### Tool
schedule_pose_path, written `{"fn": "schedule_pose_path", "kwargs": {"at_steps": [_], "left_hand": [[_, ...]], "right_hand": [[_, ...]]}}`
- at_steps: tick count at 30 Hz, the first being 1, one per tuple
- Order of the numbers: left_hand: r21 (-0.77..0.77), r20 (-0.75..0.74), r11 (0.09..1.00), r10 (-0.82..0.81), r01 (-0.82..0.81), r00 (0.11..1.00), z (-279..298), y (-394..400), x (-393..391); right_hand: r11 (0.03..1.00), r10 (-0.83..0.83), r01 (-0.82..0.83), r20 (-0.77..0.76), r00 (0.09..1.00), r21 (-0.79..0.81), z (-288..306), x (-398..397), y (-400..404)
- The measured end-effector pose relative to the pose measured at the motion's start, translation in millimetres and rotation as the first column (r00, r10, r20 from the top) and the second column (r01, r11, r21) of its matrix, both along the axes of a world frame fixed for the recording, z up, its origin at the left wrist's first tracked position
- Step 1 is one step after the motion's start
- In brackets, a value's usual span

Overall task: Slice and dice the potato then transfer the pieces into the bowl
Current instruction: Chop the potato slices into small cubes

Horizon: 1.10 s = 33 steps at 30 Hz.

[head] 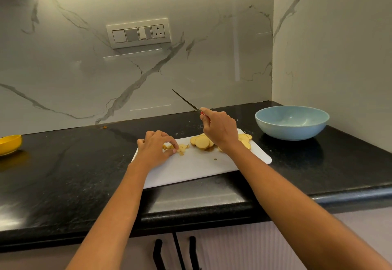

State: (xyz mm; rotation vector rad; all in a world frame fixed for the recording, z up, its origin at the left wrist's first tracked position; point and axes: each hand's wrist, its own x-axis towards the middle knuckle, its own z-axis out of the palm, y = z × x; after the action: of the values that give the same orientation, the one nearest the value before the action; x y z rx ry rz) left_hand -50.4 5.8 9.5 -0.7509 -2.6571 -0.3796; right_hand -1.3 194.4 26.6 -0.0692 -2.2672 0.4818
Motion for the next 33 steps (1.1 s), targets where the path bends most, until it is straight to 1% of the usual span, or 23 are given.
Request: {"fn": "schedule_pose_path", "kwargs": {"at_steps": [4, 10, 15, 21, 24, 27, 30, 33], "left_hand": [[-0.003, -0.014, 1.000, 0.013, -0.013, 1.000, -2.2, 2.1, 0.0], [-0.085, -0.072, 0.994, 0.057, -0.063, 0.996, -3.1, 9.9, -1.5], [-0.007, -0.039, 0.998, 0.058, -0.058, 0.998, -3.0, 6.2, -2.7], [-0.015, -0.049, 0.999, 0.042, -0.043, 0.998, -3.1, 2.5, -3.6], [0.002, -0.030, 0.999, 0.045, -0.045, 0.999, -3.1, 2.2, -4.4], [0.063, 0.010, 0.998, 0.029, -0.030, 1.000, -3.1, 3.9, -3.2], [0.145, 0.091, 0.989, 0.012, -0.025, 0.996, -0.8, 3.1, 2.7], [0.162, 0.124, 0.986, 0.007, -0.027, 0.992, 2.8, -6.2, 13.7]], "right_hand": [[1.000, -0.006, 0.006, 0.000, 1.000, -0.020, -1.2, 0.1, 1.6], [1.000, 0.013, -0.014, -0.028, 1.000, -0.023, 1.2, 1.4, -0.1], [0.999, 0.027, -0.028, -0.040, 0.999, -0.028, 3.5, 2.8, -1.4], [0.999, 0.032, -0.033, -0.040, 0.999, -0.033, 3.9, 4.6, -2.3], [0.999, 0.033, -0.034, -0.035, 0.999, -0.030, 4.2, 5.2, -2.1], [0.999, 0.028, -0.029, -0.028, 0.999, -0.021, 4.5, 6.2, -2.9], [0.999, 0.019, -0.019, -0.014, 1.000, -0.032, 5.6, 7.7, -4.0], [0.999, 0.028, -0.027, 0.011, 1.000, -0.040, 6.6, 13.3, -7.5]]}}
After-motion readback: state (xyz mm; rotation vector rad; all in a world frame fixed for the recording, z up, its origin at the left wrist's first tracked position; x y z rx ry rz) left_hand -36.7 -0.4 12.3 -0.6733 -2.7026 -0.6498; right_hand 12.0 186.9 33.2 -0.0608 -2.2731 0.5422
